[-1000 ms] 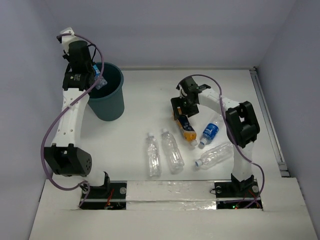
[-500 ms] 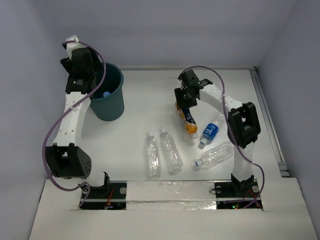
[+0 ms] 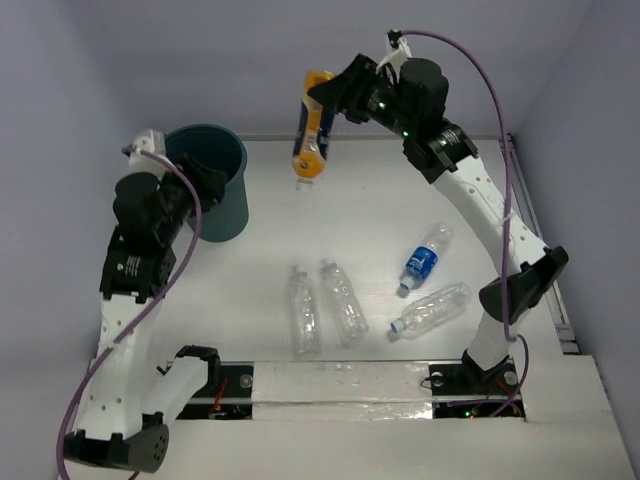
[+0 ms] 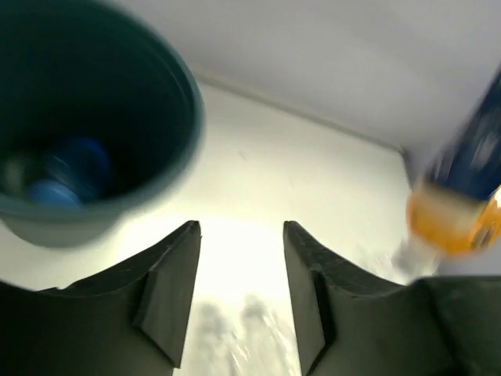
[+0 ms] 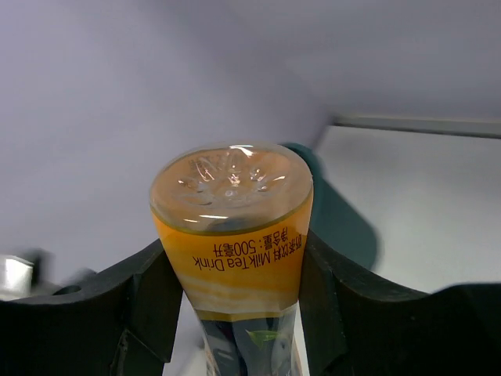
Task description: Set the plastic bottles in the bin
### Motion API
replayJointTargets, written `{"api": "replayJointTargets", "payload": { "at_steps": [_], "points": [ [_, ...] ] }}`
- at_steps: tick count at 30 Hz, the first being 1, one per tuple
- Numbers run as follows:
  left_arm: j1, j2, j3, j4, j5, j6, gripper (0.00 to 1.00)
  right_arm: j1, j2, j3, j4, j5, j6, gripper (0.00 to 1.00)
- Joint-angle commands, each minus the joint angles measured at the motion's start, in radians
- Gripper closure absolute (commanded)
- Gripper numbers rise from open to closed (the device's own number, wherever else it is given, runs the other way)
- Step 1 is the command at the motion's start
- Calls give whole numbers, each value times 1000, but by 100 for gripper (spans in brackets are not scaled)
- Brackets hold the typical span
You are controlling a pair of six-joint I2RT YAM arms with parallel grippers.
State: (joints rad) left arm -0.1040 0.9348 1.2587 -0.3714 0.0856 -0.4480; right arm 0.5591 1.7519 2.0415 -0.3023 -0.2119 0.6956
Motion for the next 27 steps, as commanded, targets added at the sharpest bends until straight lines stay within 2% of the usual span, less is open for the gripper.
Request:
{"api": "replayJointTargets", "payload": {
  "at_steps": [1,4,5,9,12,13,15,19,22,27],
  "points": [
    [-55,-89,-172,-89,166,-109,59,79,122,176,175,49,269,49],
    [-112,-167,-296,-130,181,-153,64,129,273,340,157,141,372,48],
    [-112,-185,-327,-135,190,-161,64,139,352,444,149,161,398,47],
    [-132,-249,-464,-144,250,-213,61,179,475,575,147,308,488,46],
    [-171,-263,-562,-107,278,-250,49,214,507,583,164,402,515,46],
    [-199,-258,-597,-89,278,-271,41,214,517,589,166,419,515,46],
    [-236,-251,-627,-67,272,-293,35,240,537,620,164,474,499,46],
    [-328,-214,-662,-37,212,-322,17,263,567,634,135,551,478,46],
    [-364,-189,-686,-5,183,-336,10,288,581,634,100,615,475,46],
    [-428,-151,-757,75,146,-380,8,306,601,640,51,687,438,45]
  ]
}}
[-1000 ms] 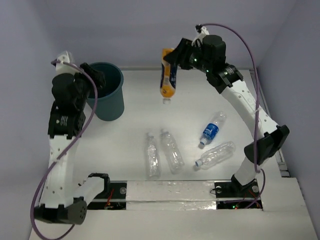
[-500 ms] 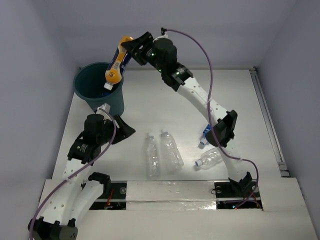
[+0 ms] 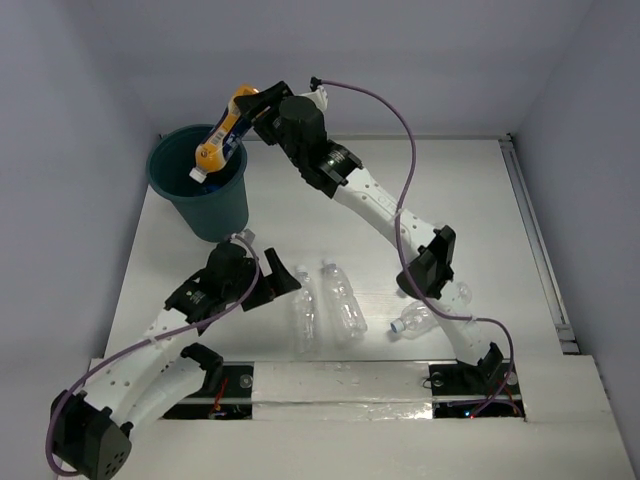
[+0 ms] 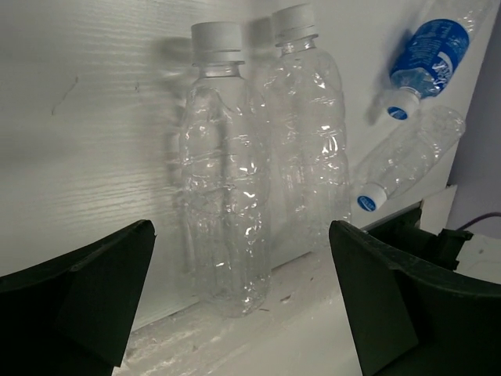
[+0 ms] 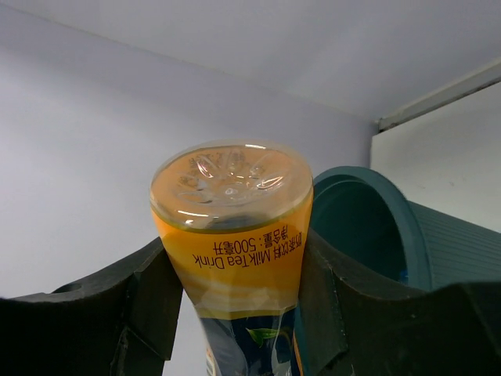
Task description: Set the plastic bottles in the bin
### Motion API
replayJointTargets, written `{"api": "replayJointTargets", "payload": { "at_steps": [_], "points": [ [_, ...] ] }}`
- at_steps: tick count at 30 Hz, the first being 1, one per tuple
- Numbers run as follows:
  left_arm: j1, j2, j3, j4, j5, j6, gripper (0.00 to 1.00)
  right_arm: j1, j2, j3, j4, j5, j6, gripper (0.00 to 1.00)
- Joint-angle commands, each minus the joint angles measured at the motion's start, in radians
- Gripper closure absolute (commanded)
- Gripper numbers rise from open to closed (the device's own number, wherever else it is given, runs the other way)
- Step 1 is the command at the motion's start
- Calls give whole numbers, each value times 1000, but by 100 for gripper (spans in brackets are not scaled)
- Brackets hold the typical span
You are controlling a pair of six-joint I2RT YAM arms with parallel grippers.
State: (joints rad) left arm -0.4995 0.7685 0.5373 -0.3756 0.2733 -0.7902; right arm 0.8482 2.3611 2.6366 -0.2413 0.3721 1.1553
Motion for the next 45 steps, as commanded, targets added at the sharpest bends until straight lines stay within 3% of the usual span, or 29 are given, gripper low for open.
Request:
{"api": "replayJointTargets", "payload": {
  "at_steps": [1,8,17,23,31,34,36,37,38,40,42,45],
  "points": [
    [-33,34,-54,101,-49,-41,7,17,-5,48,-30,123,-40,44],
    [-79,120,-73,173,-82,-41,5,26,26,45,-73,156,-43,37],
    [-88,160,-77,201,-85,-35,3,26,40,59,-115,229,12,35],
    [-99,181,-88,207,-108,-24,1,35,53,49,-104,199,-31,12],
    [-108,225,-92,227,-131,-1,1,45,26,22,-29,156,-143,7],
    [-108,238,-92,240,-137,5,1,45,-43,-26,-3,142,-210,15],
    [-108,250,-83,247,-137,9,1,45,-138,-128,14,133,-307,26],
    [-108,256,-77,248,-135,12,1,45,-181,-182,22,122,-346,33],
    [-108,270,-73,254,-135,14,1,45,-280,-319,48,111,-421,53],
    [-108,282,-66,260,-138,25,1,45,-394,-488,74,84,-483,70],
    [-108,316,-60,276,-138,31,1,45,-570,-763,115,50,-529,73],
    [-108,377,-39,297,-126,45,1,35,-730,-1005,97,4,-528,69]
  ]
}}
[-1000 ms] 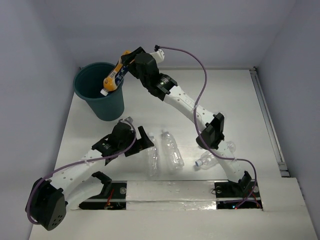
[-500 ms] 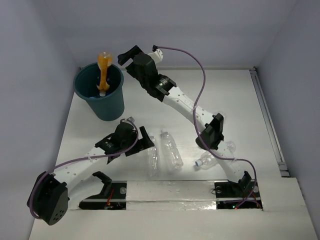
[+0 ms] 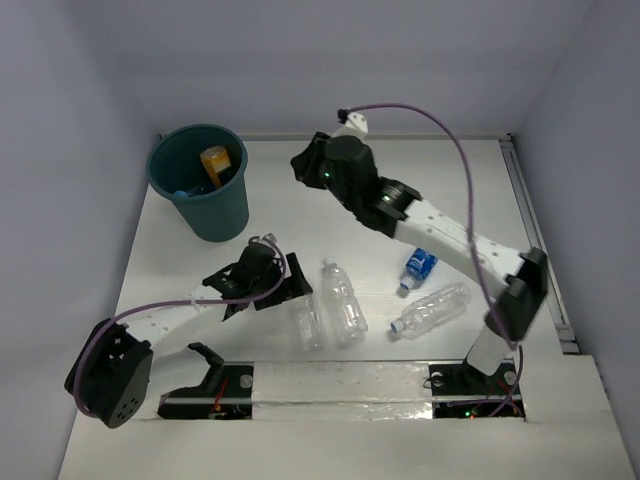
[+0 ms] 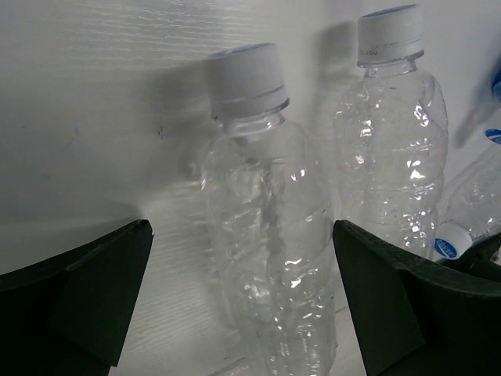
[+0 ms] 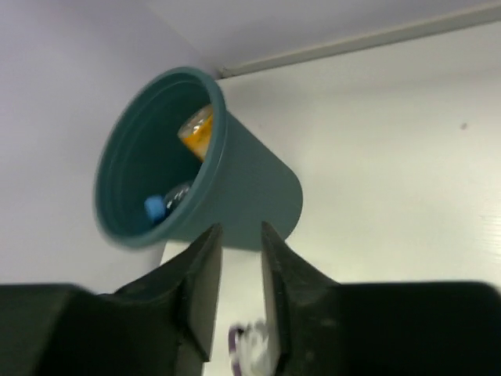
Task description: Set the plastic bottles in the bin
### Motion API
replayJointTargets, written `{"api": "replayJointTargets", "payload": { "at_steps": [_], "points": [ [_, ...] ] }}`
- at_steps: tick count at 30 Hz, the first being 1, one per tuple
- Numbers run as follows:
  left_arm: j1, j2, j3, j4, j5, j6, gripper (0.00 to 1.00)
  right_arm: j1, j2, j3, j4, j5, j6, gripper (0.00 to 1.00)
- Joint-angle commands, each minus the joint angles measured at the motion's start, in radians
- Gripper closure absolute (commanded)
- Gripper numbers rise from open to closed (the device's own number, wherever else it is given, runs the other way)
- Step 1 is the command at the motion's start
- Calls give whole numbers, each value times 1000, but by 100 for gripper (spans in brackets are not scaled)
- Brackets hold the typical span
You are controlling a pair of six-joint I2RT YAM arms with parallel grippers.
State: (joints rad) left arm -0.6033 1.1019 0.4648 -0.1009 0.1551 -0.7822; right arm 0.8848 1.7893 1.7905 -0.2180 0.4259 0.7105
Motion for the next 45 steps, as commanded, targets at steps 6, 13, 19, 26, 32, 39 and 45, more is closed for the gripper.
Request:
{"api": "replayJointTargets", "payload": {
  "at_steps": [6,13,19,26,32,39,45],
  "points": [
    [-15,147,69,47,-40,44,19,-1,-419,-630,-81,-258,-49,24],
    [-15,53,170,-107,-129,40,58,-1,-436,-826,-121,-417,-114,5],
    [-15,-77,402,-326,-230,64,66,-10,-332,-798,-158,-379,-151,5],
    [-6,-65,801,-551,-426,144,68,-20,-232,-841,-94,-417,-186,9],
    [140,97,1165,-629,-592,281,68,-29,-166,-833,-35,-478,-197,18],
    [465,259,1410,-570,-632,435,68,-29,-160,-796,-44,-492,-217,38],
    [550,394,1460,-525,-724,498,67,-29,-270,-769,-57,-506,-223,42]
  ]
}}
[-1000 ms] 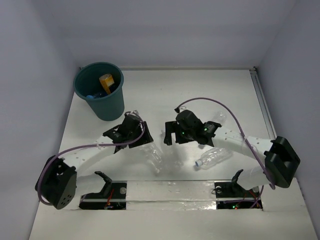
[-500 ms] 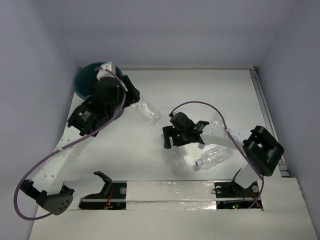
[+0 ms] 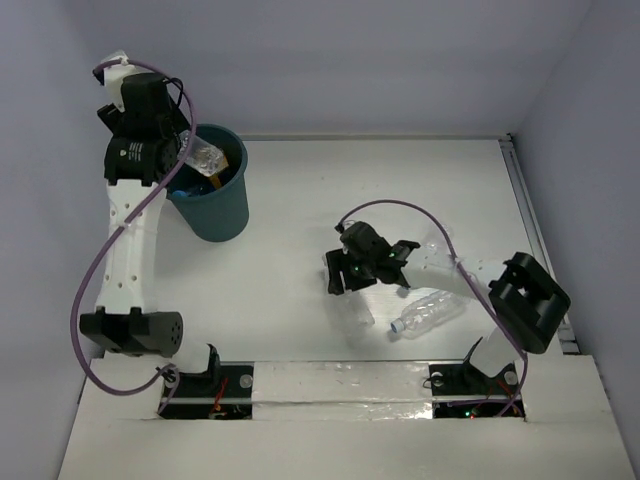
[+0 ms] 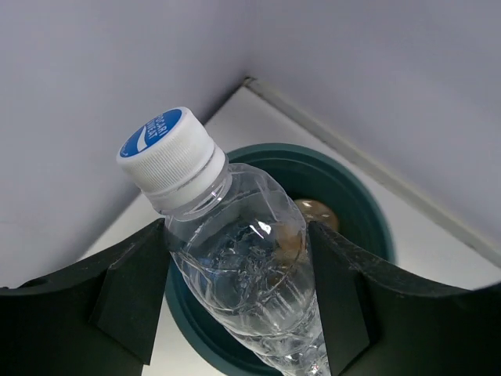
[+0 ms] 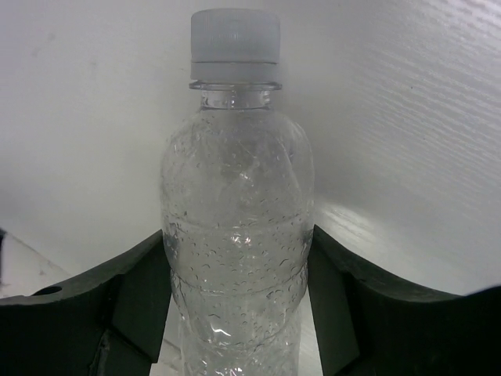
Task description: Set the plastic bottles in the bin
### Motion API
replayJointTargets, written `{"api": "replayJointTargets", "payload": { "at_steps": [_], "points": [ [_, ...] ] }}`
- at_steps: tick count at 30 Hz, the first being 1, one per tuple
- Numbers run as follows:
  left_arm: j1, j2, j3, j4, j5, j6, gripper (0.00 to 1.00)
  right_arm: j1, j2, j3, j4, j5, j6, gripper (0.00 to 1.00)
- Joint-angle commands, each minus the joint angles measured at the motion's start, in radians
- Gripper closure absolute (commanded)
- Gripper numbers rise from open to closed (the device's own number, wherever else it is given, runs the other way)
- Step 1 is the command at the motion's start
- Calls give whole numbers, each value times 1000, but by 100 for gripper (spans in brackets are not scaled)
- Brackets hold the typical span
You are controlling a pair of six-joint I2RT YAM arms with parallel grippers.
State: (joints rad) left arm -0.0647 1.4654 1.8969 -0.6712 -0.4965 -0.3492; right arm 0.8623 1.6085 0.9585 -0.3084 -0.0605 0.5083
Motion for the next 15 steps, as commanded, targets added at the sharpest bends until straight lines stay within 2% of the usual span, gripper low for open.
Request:
{"api": "replayJointTargets", "payload": {
  "at_steps": [1,4,5,7,8,11,12,15],
  "points": [
    [11,41,22,53,-111,76,66,-6,-107,78,28,-21,-21,43],
    [11,55,-5,87,-165,116,51,-6,-150,199,-11,-27,-16,43],
    [11,49,-16,107,-172,128,31,-6,-153,286,-27,-28,-13,43],
    [11,41,-22,120,-185,153,15,-6,-141,392,-35,-36,-7,44],
    [11,30,-24,127,-183,159,9,-6,-113,508,-40,-42,5,44],
    [11,-16,-54,162,-137,170,4,-6,-52,682,-11,-39,48,44],
    [11,-31,-65,173,-119,167,2,-6,-3,786,5,-35,64,44],
    [11,-95,-105,196,-27,133,1,-6,85,937,78,11,139,45]
  ]
}}
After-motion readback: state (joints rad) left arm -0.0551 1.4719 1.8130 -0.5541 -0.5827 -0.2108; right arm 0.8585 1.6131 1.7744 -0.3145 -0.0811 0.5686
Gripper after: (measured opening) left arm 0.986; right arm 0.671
